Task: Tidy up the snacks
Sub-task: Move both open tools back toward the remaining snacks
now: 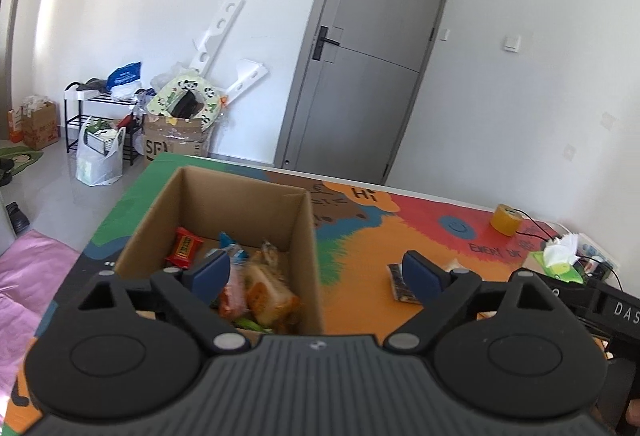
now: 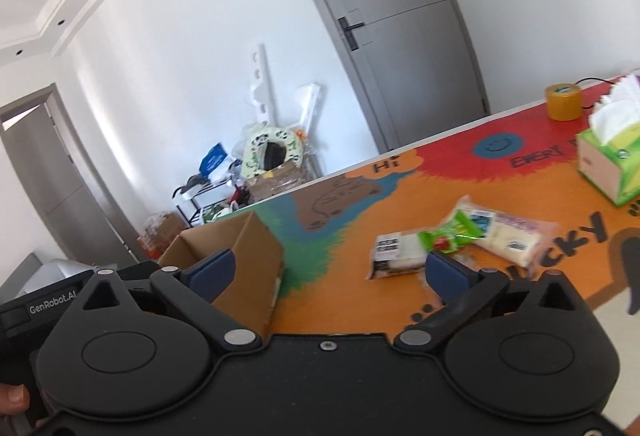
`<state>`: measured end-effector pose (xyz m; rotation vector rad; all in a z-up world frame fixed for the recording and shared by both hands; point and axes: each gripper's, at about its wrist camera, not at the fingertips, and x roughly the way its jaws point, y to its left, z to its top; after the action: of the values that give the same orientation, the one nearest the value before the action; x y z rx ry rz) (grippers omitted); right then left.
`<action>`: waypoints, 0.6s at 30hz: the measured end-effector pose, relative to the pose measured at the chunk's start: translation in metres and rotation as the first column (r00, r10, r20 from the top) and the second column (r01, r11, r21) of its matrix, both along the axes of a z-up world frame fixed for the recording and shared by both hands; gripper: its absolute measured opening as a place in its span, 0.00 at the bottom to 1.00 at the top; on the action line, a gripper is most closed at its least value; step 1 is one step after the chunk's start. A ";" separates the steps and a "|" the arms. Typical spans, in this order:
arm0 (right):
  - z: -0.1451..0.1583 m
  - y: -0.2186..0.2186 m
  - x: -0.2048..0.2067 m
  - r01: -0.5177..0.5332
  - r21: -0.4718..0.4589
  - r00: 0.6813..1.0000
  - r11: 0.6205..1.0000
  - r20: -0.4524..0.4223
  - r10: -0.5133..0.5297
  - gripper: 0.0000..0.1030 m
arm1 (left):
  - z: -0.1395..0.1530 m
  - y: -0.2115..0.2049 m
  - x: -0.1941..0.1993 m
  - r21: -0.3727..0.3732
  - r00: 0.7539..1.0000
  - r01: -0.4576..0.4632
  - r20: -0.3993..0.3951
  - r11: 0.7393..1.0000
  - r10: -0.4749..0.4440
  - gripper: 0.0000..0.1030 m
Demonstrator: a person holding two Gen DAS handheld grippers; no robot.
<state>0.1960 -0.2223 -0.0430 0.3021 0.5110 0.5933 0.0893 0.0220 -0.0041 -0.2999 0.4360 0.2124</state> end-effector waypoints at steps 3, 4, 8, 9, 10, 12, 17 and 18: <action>-0.001 -0.011 -0.003 0.021 0.002 1.000 1.000 -0.003 -0.021 1.00 | 0.000 -0.010 0.002 -0.001 1.000 0.020 -0.002 1.000 -0.020 0.90; -0.002 -0.015 -0.004 0.031 0.002 1.000 1.000 -0.003 -0.031 1.00 | 0.000 -0.013 0.004 0.001 1.000 0.025 -0.002 1.000 -0.025 0.90; -0.005 -0.029 -0.004 0.057 0.005 0.998 0.998 -0.007 -0.057 1.00 | 0.000 -0.025 0.006 0.007 0.999 0.047 -0.002 0.999 -0.047 0.90; -0.005 -0.032 -0.004 0.063 0.005 0.998 0.998 -0.007 -0.063 1.00 | 0.000 -0.028 0.007 0.007 0.999 0.052 -0.004 0.999 -0.052 0.90; -0.006 -0.036 -0.004 0.070 0.005 0.997 0.998 -0.008 -0.070 1.00 | -0.001 -0.032 0.008 0.008 0.998 0.056 -0.006 0.998 -0.056 0.90; -0.007 -0.042 -0.004 0.084 0.007 0.996 0.996 -0.009 -0.084 1.00 | -0.003 -0.038 0.010 0.008 0.998 0.067 -0.010 0.998 -0.067 0.90; -0.011 -0.057 -0.005 0.112 0.006 0.994 0.994 -0.015 -0.112 1.00 | -0.005 -0.053 0.016 0.011 0.995 0.098 -0.017 0.995 -0.098 0.90; -0.012 -0.060 -0.005 0.116 0.005 0.993 0.993 -0.017 -0.116 1.00 | -0.005 -0.055 0.017 0.011 0.995 0.103 -0.019 0.995 -0.103 0.90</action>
<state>0.1909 -0.2820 -0.0545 0.3399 0.5040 0.4798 0.1064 -0.0330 -0.0092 -0.2629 0.4665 0.1172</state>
